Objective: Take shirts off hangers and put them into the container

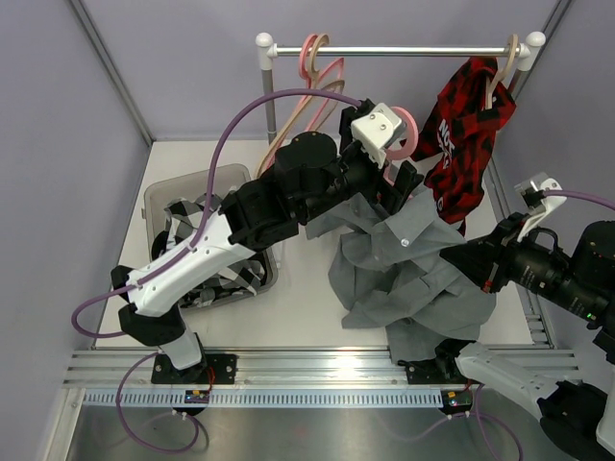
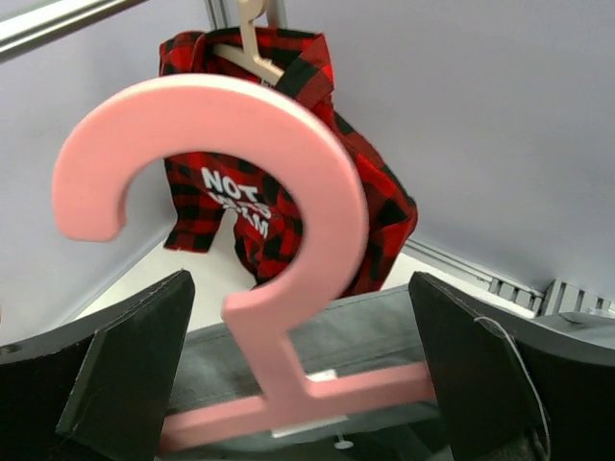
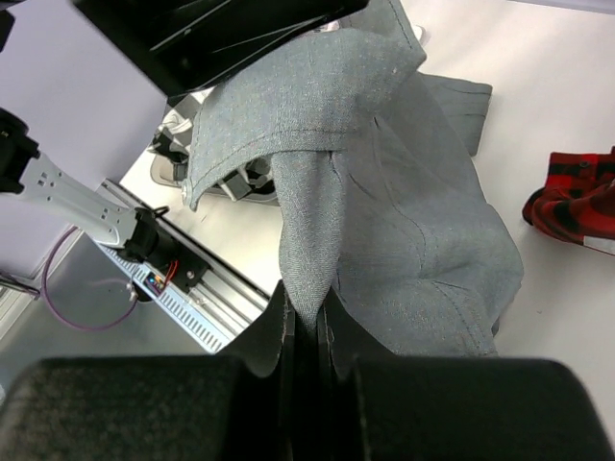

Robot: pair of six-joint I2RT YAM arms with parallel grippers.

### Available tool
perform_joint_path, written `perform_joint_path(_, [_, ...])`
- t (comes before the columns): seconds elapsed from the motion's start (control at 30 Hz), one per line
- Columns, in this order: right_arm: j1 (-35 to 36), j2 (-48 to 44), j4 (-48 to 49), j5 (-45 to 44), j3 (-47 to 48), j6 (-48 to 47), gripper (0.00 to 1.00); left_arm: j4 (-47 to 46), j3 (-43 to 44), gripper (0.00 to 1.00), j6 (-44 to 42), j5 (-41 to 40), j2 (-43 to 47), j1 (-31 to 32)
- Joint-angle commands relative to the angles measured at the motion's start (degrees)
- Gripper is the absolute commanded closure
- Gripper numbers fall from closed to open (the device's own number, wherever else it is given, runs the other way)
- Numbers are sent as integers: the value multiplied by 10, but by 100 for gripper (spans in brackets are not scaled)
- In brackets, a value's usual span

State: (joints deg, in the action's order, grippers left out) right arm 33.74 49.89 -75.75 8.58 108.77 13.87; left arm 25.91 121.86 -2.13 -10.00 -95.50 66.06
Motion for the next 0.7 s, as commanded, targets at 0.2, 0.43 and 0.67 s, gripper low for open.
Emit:
perform_joint_path(0.2, [0,-23,29,33,8,-5,100,-16,-25,5,-7,-59,29,-6])
perform_joint_path(0.43, [1,-27,29,50,14,-2,100,-12,0,37,4,-48,7,-8])
perform_joint_path(0.67, [0,-30,27,23,6,-9,100,-10,7,96,19,-50,6,-8])
